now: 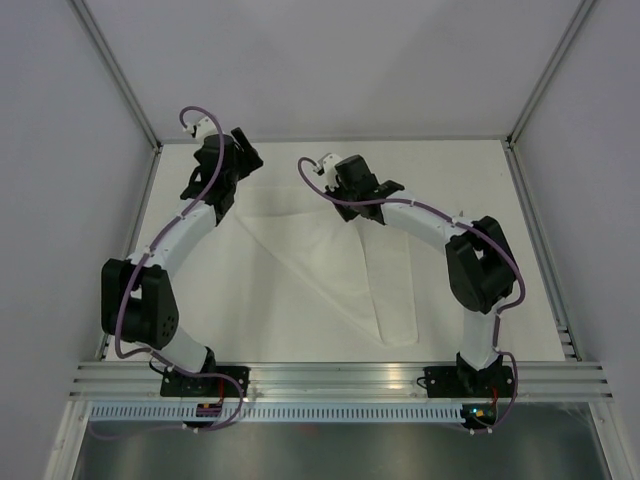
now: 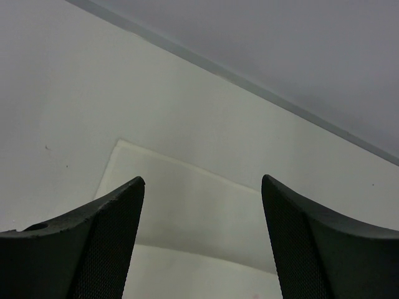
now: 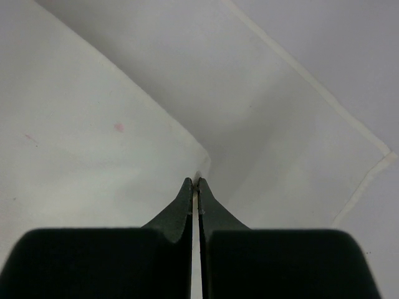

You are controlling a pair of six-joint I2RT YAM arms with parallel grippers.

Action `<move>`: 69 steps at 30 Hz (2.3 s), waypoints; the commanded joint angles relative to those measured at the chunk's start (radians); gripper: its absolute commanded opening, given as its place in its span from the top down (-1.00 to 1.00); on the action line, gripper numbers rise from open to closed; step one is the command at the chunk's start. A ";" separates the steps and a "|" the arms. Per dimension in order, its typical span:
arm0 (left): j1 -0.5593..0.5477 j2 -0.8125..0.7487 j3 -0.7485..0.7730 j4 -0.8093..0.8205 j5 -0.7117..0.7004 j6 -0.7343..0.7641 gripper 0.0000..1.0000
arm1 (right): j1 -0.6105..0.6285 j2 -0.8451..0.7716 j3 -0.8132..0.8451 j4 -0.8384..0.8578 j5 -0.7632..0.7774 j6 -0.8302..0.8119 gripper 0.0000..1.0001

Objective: Fold the napkin, place the utensils inside, and roll it up
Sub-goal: Fold the napkin at the center of the board.

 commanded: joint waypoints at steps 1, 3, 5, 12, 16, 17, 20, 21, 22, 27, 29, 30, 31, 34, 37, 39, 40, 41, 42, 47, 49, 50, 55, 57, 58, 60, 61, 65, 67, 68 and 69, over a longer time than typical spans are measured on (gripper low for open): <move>0.007 0.022 -0.004 0.097 0.004 -0.057 -0.61 | -0.034 -0.075 -0.018 0.054 0.001 0.005 0.99; 0.007 0.049 0.001 0.098 0.006 -0.062 -0.60 | -0.043 -0.081 -0.027 0.062 -0.004 0.005 0.99; 0.007 0.075 0.007 0.100 0.004 -0.071 -0.59 | -0.060 -0.090 -0.027 0.062 -0.011 0.008 0.99; 0.007 0.131 0.008 0.117 0.007 -0.093 -0.57 | -0.098 -0.087 -0.030 0.065 -0.027 0.006 0.99; 0.007 0.157 0.016 0.123 0.009 -0.097 -0.57 | -0.118 -0.088 -0.035 0.071 -0.031 0.006 0.99; 0.007 0.161 0.017 0.123 0.007 -0.097 -0.57 | -0.123 -0.091 -0.033 0.072 -0.036 0.008 0.99; 0.007 0.191 0.034 0.121 0.003 -0.096 -0.56 | -0.136 -0.098 -0.036 0.077 -0.039 0.011 0.99; 0.007 0.198 0.042 0.120 0.003 -0.096 -0.56 | -0.140 -0.101 -0.035 0.078 -0.042 0.011 0.99; 0.006 0.213 0.051 0.117 0.001 -0.094 -0.55 | -0.141 -0.105 -0.038 0.077 -0.042 0.012 0.99; 0.006 0.246 0.065 0.115 0.000 -0.105 -0.54 | -0.150 -0.121 -0.046 0.086 -0.038 0.009 0.99; 0.006 0.253 0.065 0.117 -0.002 -0.107 -0.54 | -0.155 -0.124 -0.047 0.089 -0.039 0.008 0.99; 0.006 0.257 0.065 0.117 -0.002 -0.108 -0.54 | -0.155 -0.124 -0.047 0.091 -0.041 0.009 0.99; 0.009 0.258 0.067 0.118 -0.002 -0.108 -0.54 | -0.161 -0.124 -0.052 0.095 -0.042 0.008 0.99; 0.009 0.263 0.068 0.118 0.000 -0.108 -0.54 | -0.176 -0.124 -0.052 0.101 -0.047 0.008 0.99; 0.009 0.266 0.068 0.120 0.000 -0.108 -0.54 | -0.190 -0.118 -0.043 0.105 -0.048 0.008 0.99; 0.010 0.269 0.071 0.121 0.001 -0.107 -0.54 | -0.201 -0.110 -0.035 0.106 -0.053 0.008 0.99; 0.010 0.267 0.071 0.120 0.001 -0.105 -0.54 | -0.202 -0.107 -0.027 0.105 -0.054 0.008 0.99; 0.010 0.269 0.071 0.121 0.001 -0.104 -0.54 | -0.206 -0.104 -0.024 0.105 -0.053 0.008 0.99; 0.009 0.269 0.071 0.121 0.001 -0.105 -0.54 | -0.212 -0.098 -0.018 0.103 -0.054 0.008 0.99; 0.012 0.267 0.073 0.121 0.001 -0.102 -0.54 | -0.219 -0.084 -0.013 0.109 -0.053 0.008 0.99; 0.012 0.267 0.071 0.120 0.001 -0.099 -0.54 | -0.222 -0.075 -0.010 0.112 -0.054 0.005 0.99; 0.014 0.267 0.073 0.118 0.001 -0.097 -0.54 | -0.224 -0.069 -0.006 0.111 -0.053 0.005 0.99; 0.015 0.264 0.070 0.117 0.001 -0.094 -0.54 | -0.233 -0.046 0.014 0.106 -0.053 -0.001 0.99; 0.015 0.263 0.068 0.115 0.001 -0.094 -0.54 | -0.235 -0.041 0.019 0.106 -0.054 -0.001 0.99; 0.017 0.264 0.070 0.115 0.001 -0.094 -0.54 | -0.233 -0.038 0.022 0.108 -0.053 -0.001 0.99; 0.017 0.263 0.070 0.115 0.003 -0.091 -0.54 | -0.235 -0.038 0.025 0.108 -0.053 -0.006 0.99; 0.017 0.263 0.070 0.115 0.003 -0.093 -0.54 | -0.235 -0.038 0.027 0.109 -0.054 -0.008 0.99; 0.017 0.264 0.073 0.114 0.003 -0.093 -0.54 | -0.236 -0.027 0.045 0.103 -0.054 -0.020 0.99; 0.017 0.263 0.071 0.114 0.003 -0.093 -0.53 | -0.236 -0.019 0.066 0.085 -0.054 -0.024 0.99; 0.017 0.264 0.071 0.114 0.004 -0.093 -0.53 | -0.236 -0.013 0.074 0.080 -0.054 -0.026 0.99; 0.017 0.263 0.071 0.114 0.004 -0.093 -0.53 | -0.238 -0.010 0.083 0.077 -0.053 -0.031 0.99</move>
